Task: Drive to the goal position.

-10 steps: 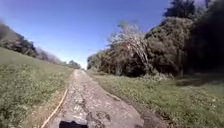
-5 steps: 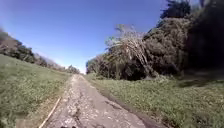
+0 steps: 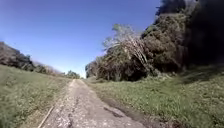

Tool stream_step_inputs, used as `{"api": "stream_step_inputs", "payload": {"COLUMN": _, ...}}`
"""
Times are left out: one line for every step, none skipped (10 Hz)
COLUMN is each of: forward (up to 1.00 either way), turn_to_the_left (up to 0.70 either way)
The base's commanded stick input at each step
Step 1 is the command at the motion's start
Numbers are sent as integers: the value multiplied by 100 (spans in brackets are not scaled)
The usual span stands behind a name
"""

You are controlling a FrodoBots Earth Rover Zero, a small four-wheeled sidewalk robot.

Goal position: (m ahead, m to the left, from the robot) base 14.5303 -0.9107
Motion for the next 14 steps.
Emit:
{"api": "stream_step_inputs", "payload": {"forward": 50, "turn_to_the_left": 0}}
{"api": "stream_step_inputs", "payload": {"forward": 50, "turn_to_the_left": 0}}
{"api": "stream_step_inputs", "payload": {"forward": 50, "turn_to_the_left": 0}}
{"api": "stream_step_inputs", "payload": {"forward": 50, "turn_to_the_left": 0}}
{"api": "stream_step_inputs", "payload": {"forward": 50, "turn_to_the_left": 0}}
{"api": "stream_step_inputs", "payload": {"forward": 50, "turn_to_the_left": 27}}
{"api": "stream_step_inputs", "payload": {"forward": 50, "turn_to_the_left": 27}}
{"api": "stream_step_inputs", "payload": {"forward": 50, "turn_to_the_left": 27}}
{"api": "stream_step_inputs", "payload": {"forward": 50, "turn_to_the_left": 27}}
{"api": "stream_step_inputs", "payload": {"forward": 50, "turn_to_the_left": 21}}
{"api": "stream_step_inputs", "payload": {"forward": 50, "turn_to_the_left": 3}}
{"api": "stream_step_inputs", "payload": {"forward": 50, "turn_to_the_left": 0}}
{"api": "stream_step_inputs", "payload": {"forward": 50, "turn_to_the_left": 0}}
{"api": "stream_step_inputs", "payload": {"forward": 50, "turn_to_the_left": 0}}
